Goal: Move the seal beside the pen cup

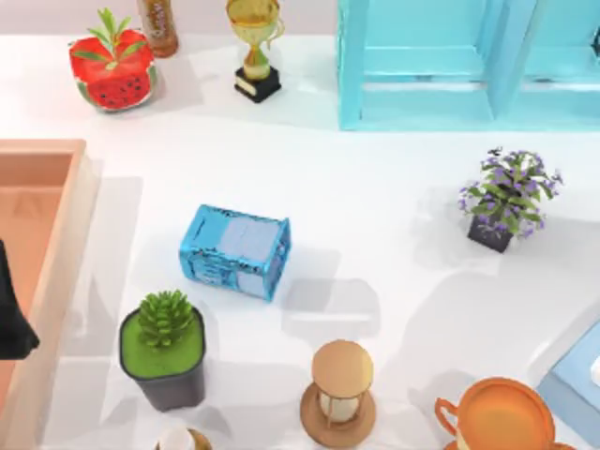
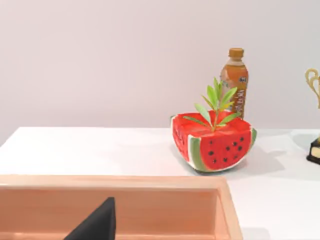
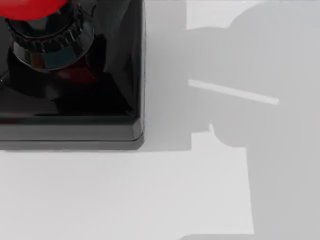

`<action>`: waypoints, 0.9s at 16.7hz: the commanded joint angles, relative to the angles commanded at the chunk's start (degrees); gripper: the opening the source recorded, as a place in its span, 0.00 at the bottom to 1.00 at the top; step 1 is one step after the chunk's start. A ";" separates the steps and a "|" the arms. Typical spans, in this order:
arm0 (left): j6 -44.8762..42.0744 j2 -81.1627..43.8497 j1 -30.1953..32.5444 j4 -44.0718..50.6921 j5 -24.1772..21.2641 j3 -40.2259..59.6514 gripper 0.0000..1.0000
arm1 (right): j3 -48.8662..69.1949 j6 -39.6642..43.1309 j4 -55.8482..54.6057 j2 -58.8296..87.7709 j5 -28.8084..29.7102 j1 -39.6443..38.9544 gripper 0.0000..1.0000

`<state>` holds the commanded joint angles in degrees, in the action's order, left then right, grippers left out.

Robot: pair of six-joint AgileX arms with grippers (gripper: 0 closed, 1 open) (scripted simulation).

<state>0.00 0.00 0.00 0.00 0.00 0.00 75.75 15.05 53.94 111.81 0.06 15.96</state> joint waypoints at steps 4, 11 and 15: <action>0.00 0.00 0.00 0.00 0.00 0.00 1.00 | 0.00 0.00 0.00 0.00 0.00 0.00 0.00; 0.00 0.00 0.00 0.00 0.00 0.00 1.00 | 0.03 -0.04 0.02 -0.09 0.03 -0.01 0.00; 0.00 0.00 0.00 0.00 0.00 0.00 1.00 | 4.13 -3.49 4.24 -0.48 0.07 -3.60 0.00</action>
<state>0.00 0.00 0.00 0.00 0.00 0.00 79.88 11.56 58.18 111.33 0.14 12.36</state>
